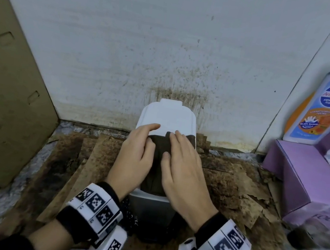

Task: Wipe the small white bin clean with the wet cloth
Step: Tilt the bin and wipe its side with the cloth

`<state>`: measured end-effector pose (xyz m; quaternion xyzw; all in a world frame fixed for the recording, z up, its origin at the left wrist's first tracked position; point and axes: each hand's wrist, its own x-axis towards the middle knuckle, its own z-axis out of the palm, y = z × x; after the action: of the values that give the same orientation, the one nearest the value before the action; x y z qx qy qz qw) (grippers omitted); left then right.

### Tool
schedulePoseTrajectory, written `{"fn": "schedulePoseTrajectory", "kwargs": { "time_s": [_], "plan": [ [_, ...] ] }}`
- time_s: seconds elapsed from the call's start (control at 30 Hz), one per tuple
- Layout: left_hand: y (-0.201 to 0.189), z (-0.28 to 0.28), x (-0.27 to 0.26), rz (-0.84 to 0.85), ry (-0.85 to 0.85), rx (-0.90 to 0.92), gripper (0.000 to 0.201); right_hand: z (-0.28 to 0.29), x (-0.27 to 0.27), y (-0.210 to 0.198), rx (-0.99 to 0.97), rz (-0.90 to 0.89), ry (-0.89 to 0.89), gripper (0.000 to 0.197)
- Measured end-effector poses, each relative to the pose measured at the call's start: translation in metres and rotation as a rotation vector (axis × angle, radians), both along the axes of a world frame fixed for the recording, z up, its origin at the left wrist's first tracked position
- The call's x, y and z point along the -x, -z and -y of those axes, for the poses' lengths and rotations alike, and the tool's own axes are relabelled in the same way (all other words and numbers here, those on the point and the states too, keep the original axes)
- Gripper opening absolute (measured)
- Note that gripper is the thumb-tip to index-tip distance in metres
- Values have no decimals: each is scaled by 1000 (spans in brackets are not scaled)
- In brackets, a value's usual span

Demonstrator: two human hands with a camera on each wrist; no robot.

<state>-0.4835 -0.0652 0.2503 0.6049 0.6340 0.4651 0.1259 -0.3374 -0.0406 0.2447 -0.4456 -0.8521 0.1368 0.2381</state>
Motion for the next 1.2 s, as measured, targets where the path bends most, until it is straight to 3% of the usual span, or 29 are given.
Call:
{"fn": "schedulePoseTrajectory", "kwargs": {
  "time_s": [0.07, 0.13, 0.3, 0.4, 0.47, 0.53, 0.63, 0.73, 0.93, 1.2],
  "plan": [
    [12, 5, 7, -132, -4, 18, 39, 3, 4, 4, -54, 96, -10, 62],
    [22, 12, 12, -147, 29, 42, 38, 7, 6, 11, -116, 175, 32, 71],
    [33, 16, 14, -218, 90, 25, 41, 5, -4, 17, -120, 129, 115, 73],
    [31, 13, 16, -269, 72, 67, 46, -4, -22, 23, 193, -154, 171, 69],
    [29, 14, 17, -297, 75, 101, 47, -10, -30, 30, 537, -541, 204, 63],
    [27, 14, 18, -328, 81, 128, 44, -14, -30, 42, 728, -854, 217, 53],
    [23, 13, 21, -388, 64, 149, 44, -16, -20, 52, 786, -1056, 206, 39],
    [17, 12, 26, -385, 36, 166, 43, -16, -8, 56, 807, -1163, 188, 42],
    [7, 9, 30, -290, 87, 171, 47, -11, 17, 60, 765, -1224, 169, 38],
    [9, 0, 60, -206, 33, 267, 66, 10, 70, 61, 739, -1066, 72, 48]
  ]
}}
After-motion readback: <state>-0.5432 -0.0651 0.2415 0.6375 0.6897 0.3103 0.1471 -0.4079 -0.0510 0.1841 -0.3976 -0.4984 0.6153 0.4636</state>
